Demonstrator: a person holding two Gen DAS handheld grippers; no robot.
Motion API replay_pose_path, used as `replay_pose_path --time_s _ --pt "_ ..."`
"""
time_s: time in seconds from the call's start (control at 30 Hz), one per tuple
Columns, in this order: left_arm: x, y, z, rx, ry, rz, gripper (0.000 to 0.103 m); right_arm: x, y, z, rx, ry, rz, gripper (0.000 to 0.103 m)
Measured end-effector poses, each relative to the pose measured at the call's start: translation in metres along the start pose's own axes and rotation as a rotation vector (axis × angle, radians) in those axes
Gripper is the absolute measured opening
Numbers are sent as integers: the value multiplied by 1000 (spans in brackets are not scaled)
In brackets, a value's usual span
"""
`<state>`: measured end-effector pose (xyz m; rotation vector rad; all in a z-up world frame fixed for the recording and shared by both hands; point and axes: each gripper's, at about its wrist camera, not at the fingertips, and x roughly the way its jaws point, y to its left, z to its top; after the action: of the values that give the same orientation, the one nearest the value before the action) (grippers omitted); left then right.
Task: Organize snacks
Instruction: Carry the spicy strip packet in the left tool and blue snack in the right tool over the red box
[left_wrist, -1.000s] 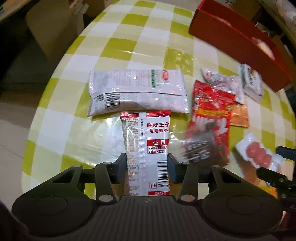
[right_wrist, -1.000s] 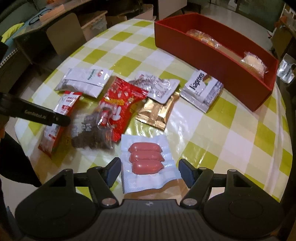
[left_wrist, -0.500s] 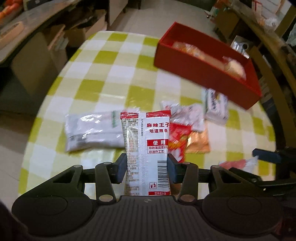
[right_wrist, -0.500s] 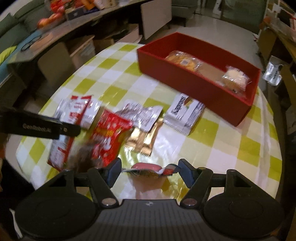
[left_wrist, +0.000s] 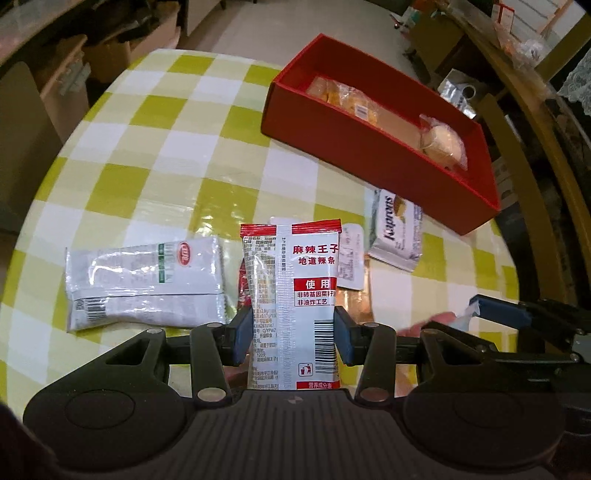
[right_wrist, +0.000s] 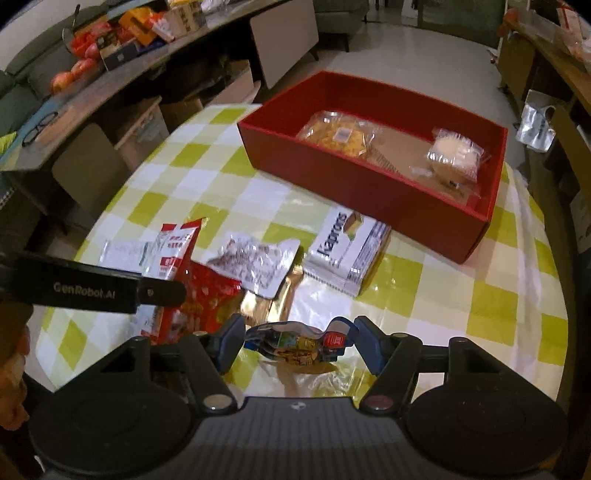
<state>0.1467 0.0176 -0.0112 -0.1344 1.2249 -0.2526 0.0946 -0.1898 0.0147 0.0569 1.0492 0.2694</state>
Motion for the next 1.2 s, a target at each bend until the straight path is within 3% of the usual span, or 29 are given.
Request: replay_pose_path --time_s 0.33,0.67,0.93,1.2 --pt "-17 -23 17 45 -78 -16 53 -20 -12 17 38 -76 -17 72" --pt "-5 -58 70 77 -132 -25 53 -32 -46 62 115 -176 -39 72" --pt "12 -75 116 98 -173 -7 53 -20 -72 112 173 -237 -55 72" --pt "30 -87 152 118 -209 20 53 7 -93 135 196 -223 -83 72"
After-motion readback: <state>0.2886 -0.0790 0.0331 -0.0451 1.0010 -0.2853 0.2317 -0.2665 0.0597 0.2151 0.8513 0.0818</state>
